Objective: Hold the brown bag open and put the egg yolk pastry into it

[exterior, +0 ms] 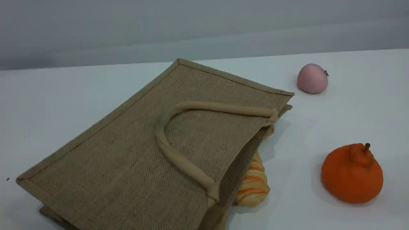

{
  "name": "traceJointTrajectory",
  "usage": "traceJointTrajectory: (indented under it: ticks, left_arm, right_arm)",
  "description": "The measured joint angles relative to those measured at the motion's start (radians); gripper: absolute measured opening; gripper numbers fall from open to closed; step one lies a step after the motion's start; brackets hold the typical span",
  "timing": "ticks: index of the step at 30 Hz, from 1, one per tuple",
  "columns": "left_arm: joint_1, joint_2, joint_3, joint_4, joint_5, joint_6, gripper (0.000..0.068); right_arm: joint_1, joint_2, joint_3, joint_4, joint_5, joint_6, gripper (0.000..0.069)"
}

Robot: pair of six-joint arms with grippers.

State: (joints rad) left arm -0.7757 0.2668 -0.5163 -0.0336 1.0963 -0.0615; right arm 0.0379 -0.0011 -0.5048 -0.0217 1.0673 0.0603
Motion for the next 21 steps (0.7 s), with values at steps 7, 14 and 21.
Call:
traceJointTrajectory:
  ticks: [7, 14, 21]
  left_arm:
    - [0.277, 0.0, 0.0, 0.0, 0.0, 0.0, 0.0503]
    - [0.554, 0.0, 0.0, 0.004, 0.0, 0.0, 0.0503]
    - [0.711, -0.062, 0.0, 0.004, 0.001, 0.0, 0.0503]
  right_arm:
    - [0.001, 0.001, 0.0, 0.0, -0.001, 0.0, 0.0481]
    - [0.001, 0.001, 0.0, 0.0, -0.002, 0.002, 0.0481]
    - [0.002, 0.001, 0.0, 0.0, -0.003, 0.002, 0.0481]
